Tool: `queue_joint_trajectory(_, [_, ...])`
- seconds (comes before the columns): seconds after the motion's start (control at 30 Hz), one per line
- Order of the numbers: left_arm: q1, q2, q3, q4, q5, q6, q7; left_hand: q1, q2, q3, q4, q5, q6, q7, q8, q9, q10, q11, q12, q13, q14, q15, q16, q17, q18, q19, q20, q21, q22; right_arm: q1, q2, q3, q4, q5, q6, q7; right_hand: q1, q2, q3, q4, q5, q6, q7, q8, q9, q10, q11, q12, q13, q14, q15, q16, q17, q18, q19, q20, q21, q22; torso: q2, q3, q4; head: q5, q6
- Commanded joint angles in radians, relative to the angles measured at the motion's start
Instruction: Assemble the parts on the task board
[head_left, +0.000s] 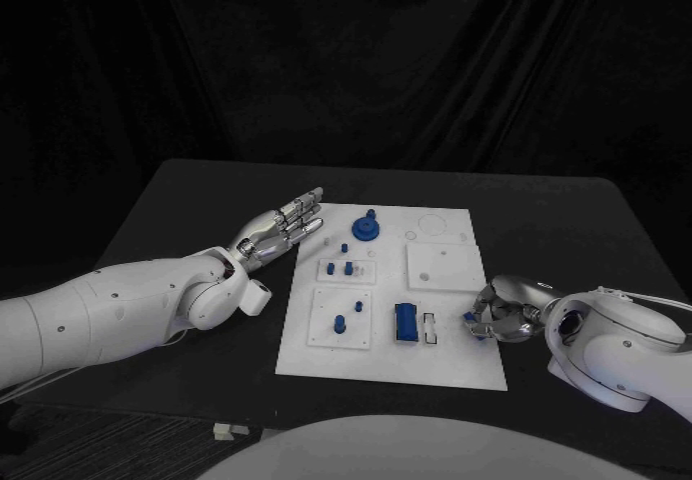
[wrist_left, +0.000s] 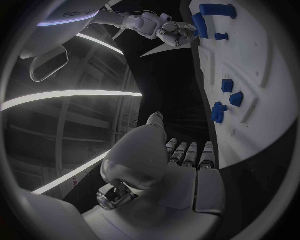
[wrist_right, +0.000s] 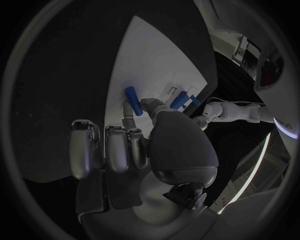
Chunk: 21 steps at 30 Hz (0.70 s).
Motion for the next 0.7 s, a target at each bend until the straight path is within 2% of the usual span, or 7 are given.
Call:
queue_joint_trajectory(0.03, [-0.001,0.003,0.001,0.001,0.005,0.012,0.04,0.01,-0.002,0.004,0.0,0.005,-0.001,0.006,0.004,0.002,0.0,0.009,-0.003,-0.001,0.0,0.01,-0.004,-0.002,-0.003,0.0,0.009,0.001,0.001,-0.007,-0.001,-0.004,0.008,0.183,-0.055,0.024,-0.013,0.0,0.061,-0.05,-0.005,0.005,0.004,-0.007,0.002,0.104,0.005,0.003,0.263,0.071,0.008,-0.005,0.075,-0.009,0.052,0.008,-0.001,0.223,0.0,-0.0008,-0.0003,0.0,0.0])
queue_joint_trajectory(0.13, [-0.001,0.005,0.001,0.0,0.005,0.012,0.039,0.01,-0.002,0.004,0.0,0.005,-0.001,0.006,0.004,0.002,0.0,0.009,-0.003,-0.001,0.0,0.01,-0.004,-0.002,-0.003,0.0,0.009,0.001,0.001,-0.006,0.0,-0.004,0.014,0.245,-0.067,0.031,-0.025,0.0,0.065,-0.048,-0.008,0.01,0.004,-0.01,-0.002,0.104,0.005,0.003,0.263,0.071,0.009,-0.005,0.075,-0.009,0.052,0.009,-0.001,0.223,0.001,-0.0009,0.0007,-0.001,0.0])
queue_joint_trajectory(0.3, [-0.001,0.007,0.001,-0.001,0.005,0.013,0.038,0.01,-0.003,0.005,0.0,0.005,-0.001,0.006,0.004,0.002,0.0,0.012,-0.003,-0.001,0.0,0.01,-0.004,-0.002,-0.003,0.0,0.01,0.001,0.001,-0.005,0.01,-0.003,0.016,0.342,-0.069,0.041,-0.04,0.0,0.069,-0.045,-0.012,0.013,0.004,-0.016,-0.006,0.104,0.005,0.003,0.263,0.071,0.009,-0.005,0.074,-0.008,0.052,0.009,-0.002,0.222,0.002,0.0001,-0.001,0.001,0.0])
queue_joint_trajectory(0.47, [-0.001,0.009,0.001,-0.001,0.005,0.014,0.037,0.011,-0.003,0.005,-0.001,0.006,0.0,0.006,0.004,0.002,0.0,0.014,-0.003,-0.001,0.0,0.01,-0.004,-0.002,-0.003,0.0,0.01,0.001,0.001,-0.005,0.02,-0.003,0.013,0.428,-0.066,0.046,-0.06,0.002,0.071,-0.039,-0.013,0.013,0.004,-0.022,-0.012,0.104,0.005,0.003,0.263,0.071,0.009,-0.005,0.073,-0.008,0.051,0.01,-0.004,0.221,0.002,0.0004,0.002,-0.002,0.0])
queue_joint_trajectory(0.7, [-0.001,0.009,0.001,0.0,0.005,0.015,0.034,0.011,-0.003,0.005,-0.001,0.006,0.0,0.007,0.004,0.002,0.0,0.016,-0.003,-0.001,0.0,0.011,-0.004,-0.002,-0.003,0.0,0.011,0.001,0.001,-0.005,0.037,-0.003,0.004,0.486,-0.085,0.05,-0.073,0.005,0.072,-0.034,-0.02,0.014,0.004,-0.025,-0.014,0.104,0.006,0.003,0.263,0.07,0.009,-0.006,0.072,-0.006,0.048,0.01,-0.01,0.219,0.002,-0.0006,-0.0018,0.002,0.0])
